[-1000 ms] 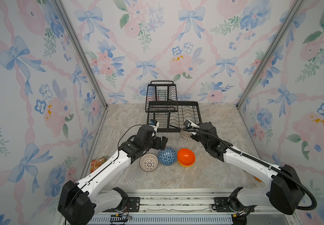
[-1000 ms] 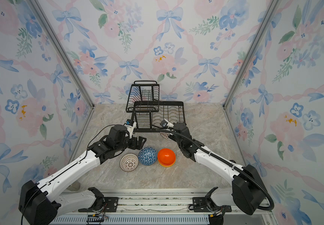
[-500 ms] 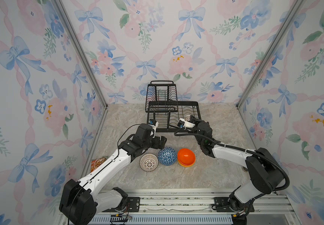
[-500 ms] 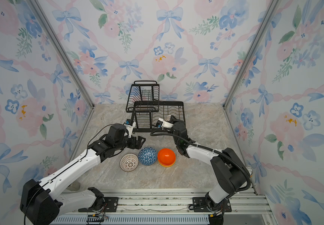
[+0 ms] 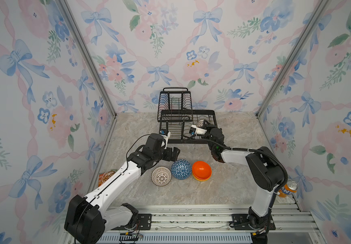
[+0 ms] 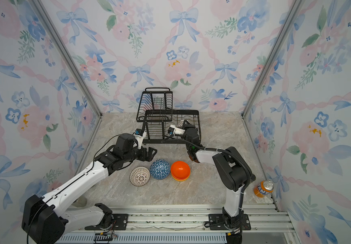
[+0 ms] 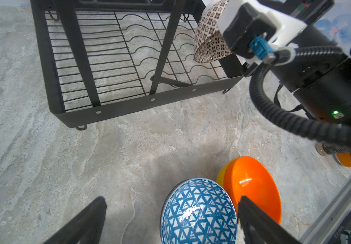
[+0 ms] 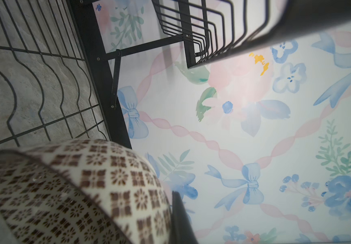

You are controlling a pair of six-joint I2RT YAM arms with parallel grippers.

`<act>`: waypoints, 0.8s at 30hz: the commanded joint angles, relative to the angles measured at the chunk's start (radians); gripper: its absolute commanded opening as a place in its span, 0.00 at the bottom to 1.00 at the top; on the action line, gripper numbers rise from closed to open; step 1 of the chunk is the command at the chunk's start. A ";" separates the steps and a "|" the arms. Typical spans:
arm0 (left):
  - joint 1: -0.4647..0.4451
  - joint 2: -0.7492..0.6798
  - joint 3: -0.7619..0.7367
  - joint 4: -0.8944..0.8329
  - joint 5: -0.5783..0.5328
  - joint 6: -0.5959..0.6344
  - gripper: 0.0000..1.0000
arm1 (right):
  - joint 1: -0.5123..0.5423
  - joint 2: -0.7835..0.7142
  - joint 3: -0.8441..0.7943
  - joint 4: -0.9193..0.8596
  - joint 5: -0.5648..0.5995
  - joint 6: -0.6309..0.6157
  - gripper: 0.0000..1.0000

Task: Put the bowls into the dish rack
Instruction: 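Carry the brown-patterned bowl with the right gripper up into the dish rack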

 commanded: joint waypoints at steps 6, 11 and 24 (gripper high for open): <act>0.014 0.011 -0.010 -0.013 0.024 0.029 0.98 | -0.075 0.100 0.144 0.158 -0.043 -0.076 0.00; 0.016 0.022 -0.008 -0.014 0.030 0.031 0.98 | -0.107 0.195 0.225 0.237 -0.065 -0.126 0.00; 0.021 0.064 0.009 -0.014 0.043 0.031 0.98 | -0.157 0.363 0.433 0.213 -0.120 -0.157 0.00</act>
